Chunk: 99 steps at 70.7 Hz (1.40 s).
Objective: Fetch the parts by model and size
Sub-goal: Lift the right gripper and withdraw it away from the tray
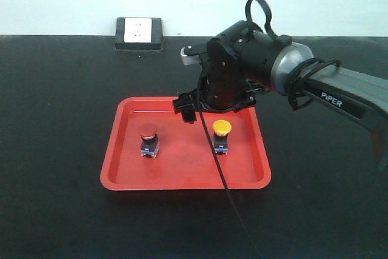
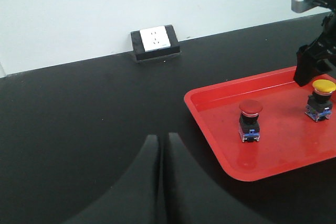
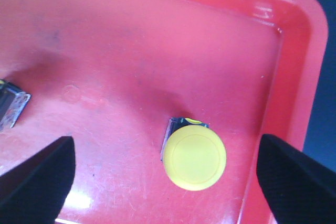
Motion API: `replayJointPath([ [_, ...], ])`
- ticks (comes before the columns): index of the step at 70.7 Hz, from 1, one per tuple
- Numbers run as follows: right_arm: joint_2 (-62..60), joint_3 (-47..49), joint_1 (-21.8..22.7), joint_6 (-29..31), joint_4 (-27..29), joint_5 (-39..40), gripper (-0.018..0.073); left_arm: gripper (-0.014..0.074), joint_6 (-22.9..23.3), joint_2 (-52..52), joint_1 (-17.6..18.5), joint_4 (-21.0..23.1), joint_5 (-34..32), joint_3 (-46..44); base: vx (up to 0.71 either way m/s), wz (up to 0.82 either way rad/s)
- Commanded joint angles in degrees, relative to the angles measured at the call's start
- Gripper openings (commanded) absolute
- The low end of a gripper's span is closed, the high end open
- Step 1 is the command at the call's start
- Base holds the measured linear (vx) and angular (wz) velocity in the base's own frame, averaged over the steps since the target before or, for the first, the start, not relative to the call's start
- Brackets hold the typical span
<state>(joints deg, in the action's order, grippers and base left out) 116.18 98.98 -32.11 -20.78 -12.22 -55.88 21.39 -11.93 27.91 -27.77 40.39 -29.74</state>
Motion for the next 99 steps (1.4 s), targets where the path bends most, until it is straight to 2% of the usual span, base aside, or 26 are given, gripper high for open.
replayJointPath([
  [1, -5.43, -0.95, 0.37, 1.91, -1.21, 3.28, 0.0646, -0.0006, 0.01, -0.82, 0.03, -1.19, -3.49, -1.5, 0.0, 0.0],
  [25, -25.27, -28.87, 0.37, 1.55, -1.65, 27.64, 0.061, -0.0006, 0.01, -0.82, 0.03, -1.15, -3.54, -1.5, 0.0, 0.0],
  [40, -39.6, -40.36, 0.37, 1.74, -2.99, 36.89, 0.055, -0.0006, 0.01, -0.82, 0.03, -1.07, -3.53, -1.5, 0.0, 0.0],
  [55, -52.24, -48.46, 0.37, 1.81, -3.14, 39.21, 0.042, -0.0006, 0.01, -0.82, 0.03, -1.07, -3.53, -1.5, 0.0, 0.0],
  [62, -58.37, -52.15, 0.37, 1.93, -3.14, 39.56, 0.0299, -0.0006, 0.01, -0.82, 0.03, -1.07, -3.53, -1.5, 0.0, 0.0],
  [74, -70.29, -60.07, 0.37, 1.99, -3.19, 41.37, -0.0014, -0.0006, 0.01, -0.82, 0.03, -1.07, -3.53, -1.5, 0.0, 0.0],
  [99, -92.64, -74.79, 0.37, 3.21, -4.57, 41.7, -0.0008, -0.0006, 0.01, -0.82, 0.03, -1.07, -3.53, -1.5, 0.0, 0.0],
])
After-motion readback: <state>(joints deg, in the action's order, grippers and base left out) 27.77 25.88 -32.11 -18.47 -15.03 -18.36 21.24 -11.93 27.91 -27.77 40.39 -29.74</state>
